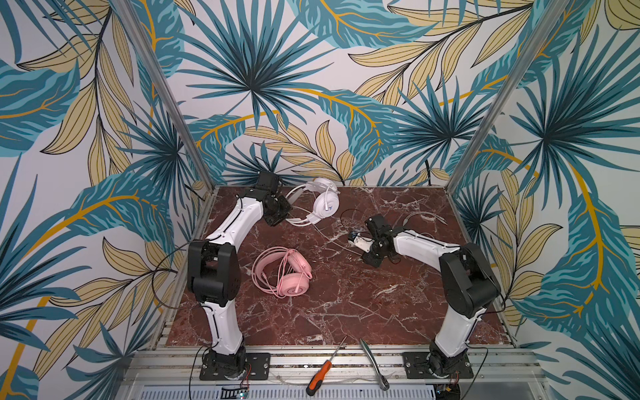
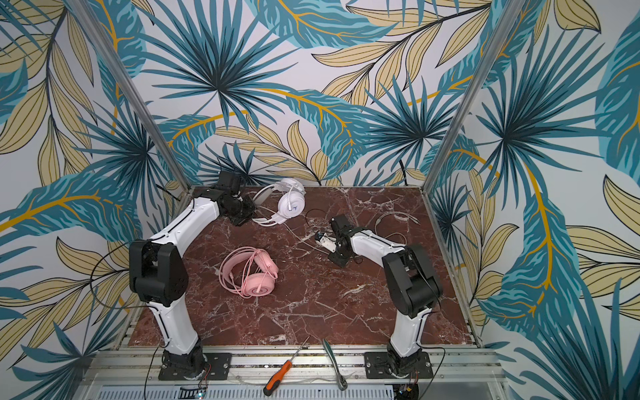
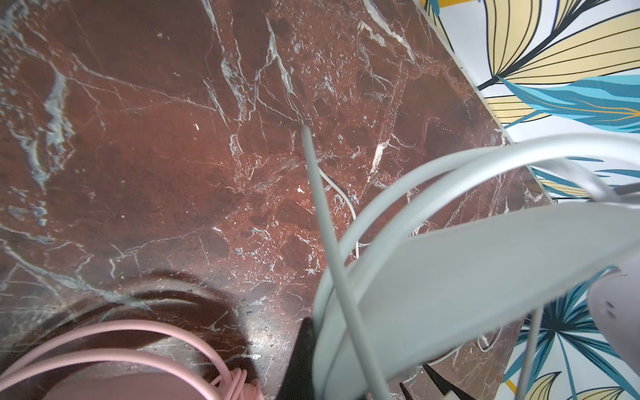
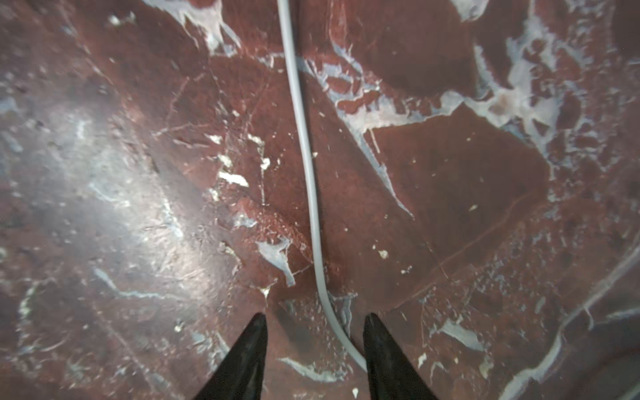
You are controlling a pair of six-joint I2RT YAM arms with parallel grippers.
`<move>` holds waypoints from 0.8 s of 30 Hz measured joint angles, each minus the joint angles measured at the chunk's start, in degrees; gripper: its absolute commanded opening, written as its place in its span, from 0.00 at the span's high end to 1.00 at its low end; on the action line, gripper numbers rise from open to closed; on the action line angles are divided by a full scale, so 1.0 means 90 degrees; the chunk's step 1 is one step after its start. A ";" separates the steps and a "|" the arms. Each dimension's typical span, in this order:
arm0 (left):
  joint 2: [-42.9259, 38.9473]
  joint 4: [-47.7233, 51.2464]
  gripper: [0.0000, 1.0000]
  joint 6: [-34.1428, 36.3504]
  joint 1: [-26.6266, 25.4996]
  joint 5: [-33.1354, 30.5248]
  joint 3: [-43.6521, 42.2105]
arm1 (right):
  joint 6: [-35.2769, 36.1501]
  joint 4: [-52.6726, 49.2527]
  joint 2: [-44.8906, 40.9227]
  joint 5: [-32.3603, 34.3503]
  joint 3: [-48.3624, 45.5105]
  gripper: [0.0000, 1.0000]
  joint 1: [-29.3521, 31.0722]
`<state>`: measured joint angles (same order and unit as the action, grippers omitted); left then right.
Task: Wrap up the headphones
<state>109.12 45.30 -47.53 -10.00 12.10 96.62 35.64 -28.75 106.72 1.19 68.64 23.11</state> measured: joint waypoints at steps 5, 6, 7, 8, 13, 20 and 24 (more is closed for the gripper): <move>0.0002 0.0078 1.00 0.0092 0.0015 0.0073 0.0019 | 0.0092 -0.0134 0.0410 0.0160 0.0464 0.60 -0.0034; 0.0010 0.0109 1.00 0.0124 0.0017 0.0085 0.0022 | 0.0114 -0.0160 0.0478 0.0172 0.0554 0.64 -0.0036; 0.0015 0.0136 1.00 0.0151 0.0022 0.0097 0.0024 | 0.0131 -0.0172 0.0529 0.0185 0.0614 0.67 -0.0036; 0.0027 0.0192 1.00 0.0189 0.0029 0.0109 0.0053 | 0.0151 -0.0194 0.0568 0.0204 0.0668 0.72 -0.0039; 0.0158 0.0478 1.00 0.0459 0.0058 0.0172 0.0381 | 0.0306 -0.0175 0.0593 0.0355 0.0629 0.94 -0.0039; 0.0265 0.0867 1.00 0.0967 0.0083 0.0299 0.0777 | 0.0481 0.0170 0.0274 0.0702 0.0121 1.00 -0.0202; 0.0330 0.1105 1.00 0.1389 0.0085 0.0357 0.0967 | 0.0449 0.0163 0.0100 0.0891 -0.0104 1.00 -0.0590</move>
<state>112.09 55.24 -35.03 -9.23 15.31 105.32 39.68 -27.29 107.61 9.21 67.70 17.80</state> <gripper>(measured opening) 0.082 0.052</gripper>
